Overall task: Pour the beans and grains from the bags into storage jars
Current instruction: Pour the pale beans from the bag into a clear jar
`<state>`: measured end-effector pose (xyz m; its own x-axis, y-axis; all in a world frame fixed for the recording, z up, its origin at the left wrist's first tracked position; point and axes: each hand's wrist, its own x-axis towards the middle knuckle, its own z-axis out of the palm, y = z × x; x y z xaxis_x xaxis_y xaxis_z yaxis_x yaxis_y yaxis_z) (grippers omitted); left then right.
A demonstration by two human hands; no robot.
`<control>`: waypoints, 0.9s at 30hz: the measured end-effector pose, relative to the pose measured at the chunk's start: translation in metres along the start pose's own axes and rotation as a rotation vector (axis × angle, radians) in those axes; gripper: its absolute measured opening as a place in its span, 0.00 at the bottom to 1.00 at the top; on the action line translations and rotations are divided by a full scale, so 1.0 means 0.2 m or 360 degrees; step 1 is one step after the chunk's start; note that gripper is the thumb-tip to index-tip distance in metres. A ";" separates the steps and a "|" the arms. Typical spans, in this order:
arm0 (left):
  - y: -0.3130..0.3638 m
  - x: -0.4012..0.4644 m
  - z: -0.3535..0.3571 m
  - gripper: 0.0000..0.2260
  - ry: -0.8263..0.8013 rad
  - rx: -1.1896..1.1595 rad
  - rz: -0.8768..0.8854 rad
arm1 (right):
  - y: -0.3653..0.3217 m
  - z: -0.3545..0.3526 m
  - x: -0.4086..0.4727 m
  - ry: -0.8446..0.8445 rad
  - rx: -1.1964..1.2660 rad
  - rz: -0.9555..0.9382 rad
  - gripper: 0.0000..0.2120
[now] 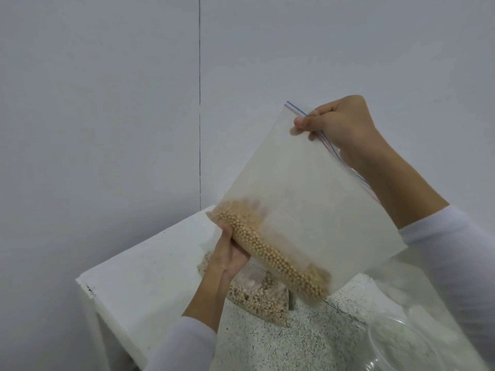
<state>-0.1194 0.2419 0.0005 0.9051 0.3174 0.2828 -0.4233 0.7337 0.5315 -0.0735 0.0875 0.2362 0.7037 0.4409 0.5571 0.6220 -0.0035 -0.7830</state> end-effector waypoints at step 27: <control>0.24 0.23 0.16 0.12 0.0554 0.0051 0.0200 | 0.03 -0.11 -0.12 0.0204 0.0132 0.0048 0.06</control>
<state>-0.0987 0.2733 0.0648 0.8028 0.5931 0.0621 -0.5280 0.6586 0.5362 -0.0793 0.0584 0.2253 0.7631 0.3236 0.5595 0.5730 0.0617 -0.8172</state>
